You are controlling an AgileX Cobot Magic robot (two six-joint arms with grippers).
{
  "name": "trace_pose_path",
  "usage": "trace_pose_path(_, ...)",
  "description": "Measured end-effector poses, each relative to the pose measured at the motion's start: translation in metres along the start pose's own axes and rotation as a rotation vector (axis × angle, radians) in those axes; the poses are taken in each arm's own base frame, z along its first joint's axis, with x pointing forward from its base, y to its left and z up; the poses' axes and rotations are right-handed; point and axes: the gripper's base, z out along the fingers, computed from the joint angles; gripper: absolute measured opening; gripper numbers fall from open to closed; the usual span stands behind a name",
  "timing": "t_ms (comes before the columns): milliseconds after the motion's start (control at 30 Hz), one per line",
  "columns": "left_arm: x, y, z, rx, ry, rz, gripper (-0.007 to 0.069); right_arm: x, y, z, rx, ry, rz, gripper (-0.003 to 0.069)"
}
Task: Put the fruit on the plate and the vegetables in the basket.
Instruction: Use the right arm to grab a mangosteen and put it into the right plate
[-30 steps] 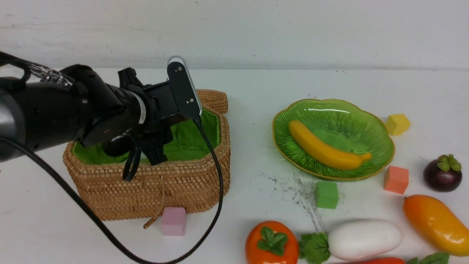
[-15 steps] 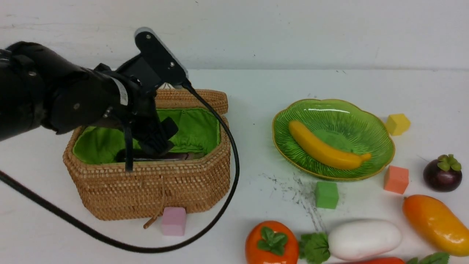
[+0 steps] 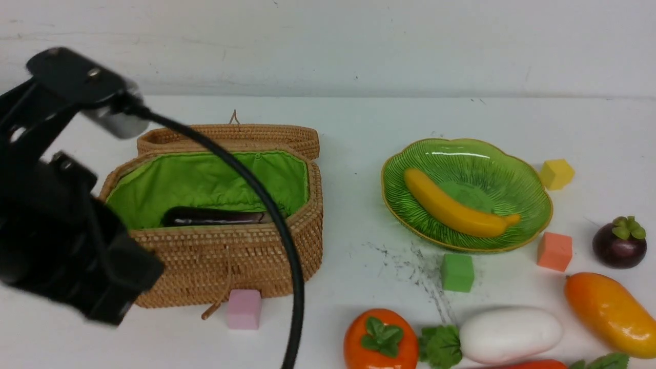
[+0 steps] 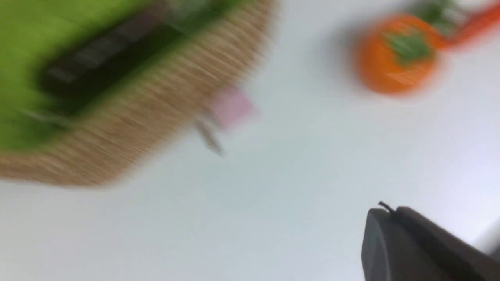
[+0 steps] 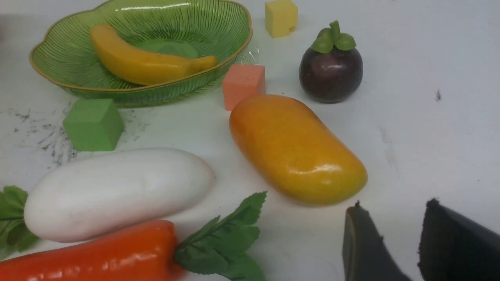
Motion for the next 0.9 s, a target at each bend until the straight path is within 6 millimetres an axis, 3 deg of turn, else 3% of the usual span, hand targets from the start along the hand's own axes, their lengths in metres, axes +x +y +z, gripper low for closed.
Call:
trace_pose_path(200, 0.030, -0.017, -0.030, 0.030, -0.076, -0.031, -0.0013, 0.000, 0.000, 0.000, 0.000, 0.000, 0.000, 0.0242)
trace_pose_path(300, 0.057, -0.022, -0.029, 0.030, -0.079, -0.046, -0.0013, 0.000, 0.000, 0.000, 0.000, 0.000, 0.000, 0.0242)
trace_pose_path(433, 0.078, -0.023, -0.019, 0.016, -0.136, -0.102, -0.0013, 0.000, 0.000, 0.000, 0.000, 0.000, 0.000, 0.0242)
trace_pose_path(700, 0.073, -0.020, -0.020, -0.019, -0.307, -0.128, -0.0013, 0.000, 0.000, 0.000, 0.000, 0.000, 0.000, 0.0242)
trace_pose_path(900, 0.071, -0.019, -0.020, -0.024, -0.330, -0.129, -0.0013, 0.000, 0.000, 0.000, 0.000, 0.000, 0.000, 0.0242)
